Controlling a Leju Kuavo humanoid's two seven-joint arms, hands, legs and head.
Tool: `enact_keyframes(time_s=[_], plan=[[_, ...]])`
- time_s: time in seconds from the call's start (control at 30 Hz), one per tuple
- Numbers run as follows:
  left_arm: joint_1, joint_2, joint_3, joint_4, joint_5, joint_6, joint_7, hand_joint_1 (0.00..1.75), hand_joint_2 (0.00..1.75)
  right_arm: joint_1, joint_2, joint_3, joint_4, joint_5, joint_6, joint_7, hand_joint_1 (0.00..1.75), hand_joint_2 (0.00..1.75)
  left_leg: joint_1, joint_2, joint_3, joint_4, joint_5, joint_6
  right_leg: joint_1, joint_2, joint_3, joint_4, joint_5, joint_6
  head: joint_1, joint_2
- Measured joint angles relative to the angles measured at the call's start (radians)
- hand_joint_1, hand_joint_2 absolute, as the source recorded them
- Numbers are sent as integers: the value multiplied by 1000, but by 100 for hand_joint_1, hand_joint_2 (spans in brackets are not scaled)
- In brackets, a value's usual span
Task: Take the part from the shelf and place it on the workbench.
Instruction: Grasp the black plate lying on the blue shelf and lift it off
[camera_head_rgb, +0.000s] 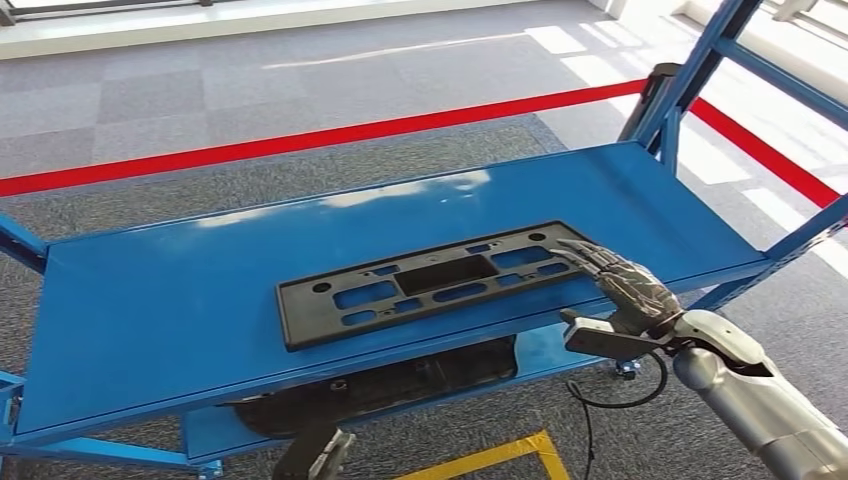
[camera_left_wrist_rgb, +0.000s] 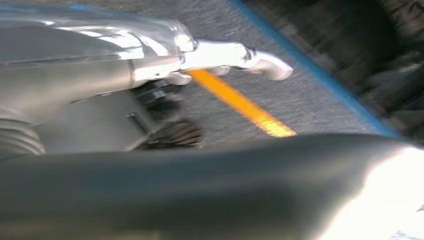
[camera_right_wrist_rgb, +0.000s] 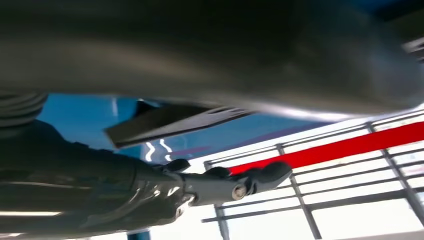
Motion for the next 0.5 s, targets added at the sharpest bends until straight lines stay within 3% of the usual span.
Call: enact_keyframes(time_s=[0.1,0.13,0.17,0.23,0.3,0.37,0.4,0.43,0.5], plan=[[3,0,0,0,0,0,0,0,0,1,-4,1,0,4,-1,0,0,0,-2,-19,11,-7,-3,5,5,5,-95,173,-68,-4,0,0],[4,-1,0,0,0,0,0,0,0,4,-5,2,0,4,-1,0,0,0,-4,-27,13,-6,-5,5,6,6,-122,207,-68,-3,0,0],[6,-1,0,0,0,0,0,0,0,6,-5,2,0,5,-1,0,0,0,-6,-36,15,-5,-8,5,7,7,-132,206,-50,-2,0,0],[7,-1,1,0,0,0,0,0,0,7,-7,2,0,5,-2,0,0,0,-7,-56,19,3,-16,1,7,24,-99,100,30,0,0,0],[5,-1,1,0,0,0,0,0,0,8,-10,3,1,5,-2,1,0,0,-7,-77,15,15,-24,-8,5,68,-58,-4,78,-4,0,0],[7,-1,1,0,0,0,0,0,0,10,-12,3,2,6,-2,1,0,0,-4,-97,6,21,-25,-17,6,87,-46,-28,78,-13,0,0],[8,-1,1,0,0,-1,0,0,0,9,-12,3,2,6,-2,1,0,0,-2,-108,3,21,-23,-20,7,76,-45,-30,78,-18,0,0],[9,-1,1,0,0,-1,0,0,0,7,-11,3,2,6,-2,1,0,0,-1,-106,2,23,-25,-25,7,64,-43,-32,79,-23,-1,0],[8,-1,1,0,0,-1,0,0,0,3,-10,3,2,7,-2,1,0,0,-3,-64,-17,63,-50,-39,3,38,-36,-36,77,-35,-1,0]])
